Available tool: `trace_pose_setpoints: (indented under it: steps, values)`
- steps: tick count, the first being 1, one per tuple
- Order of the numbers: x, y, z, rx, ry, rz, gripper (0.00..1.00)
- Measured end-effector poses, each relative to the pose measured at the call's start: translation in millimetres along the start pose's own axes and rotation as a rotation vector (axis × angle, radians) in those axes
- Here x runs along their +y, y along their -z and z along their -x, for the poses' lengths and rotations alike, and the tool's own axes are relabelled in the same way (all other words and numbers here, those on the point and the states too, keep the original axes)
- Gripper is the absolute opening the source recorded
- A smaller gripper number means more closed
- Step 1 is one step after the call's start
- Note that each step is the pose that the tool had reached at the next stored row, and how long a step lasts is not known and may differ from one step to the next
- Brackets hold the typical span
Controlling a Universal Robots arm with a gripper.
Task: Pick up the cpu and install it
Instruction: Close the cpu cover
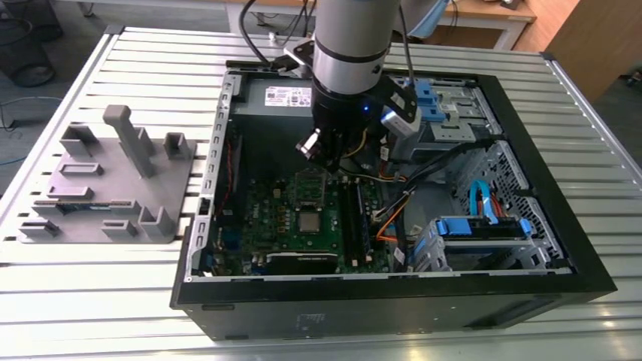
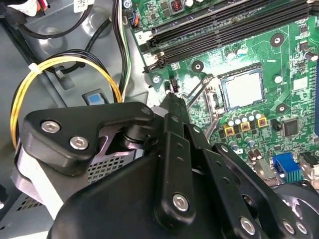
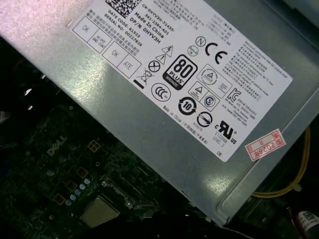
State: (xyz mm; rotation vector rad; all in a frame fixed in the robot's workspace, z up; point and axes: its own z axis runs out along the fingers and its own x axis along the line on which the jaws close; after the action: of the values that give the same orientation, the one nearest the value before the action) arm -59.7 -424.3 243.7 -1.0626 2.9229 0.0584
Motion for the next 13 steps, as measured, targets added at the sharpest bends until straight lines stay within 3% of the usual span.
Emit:
trace_pose_setpoints:
  steps: [7,13]
  values:
    - [-0.6,0.1,0.3,-0.0001,0.015,0.0013,0.11]
    - [-1.1,0.0,1.0,0.0015,0.074,0.0037,0.11]
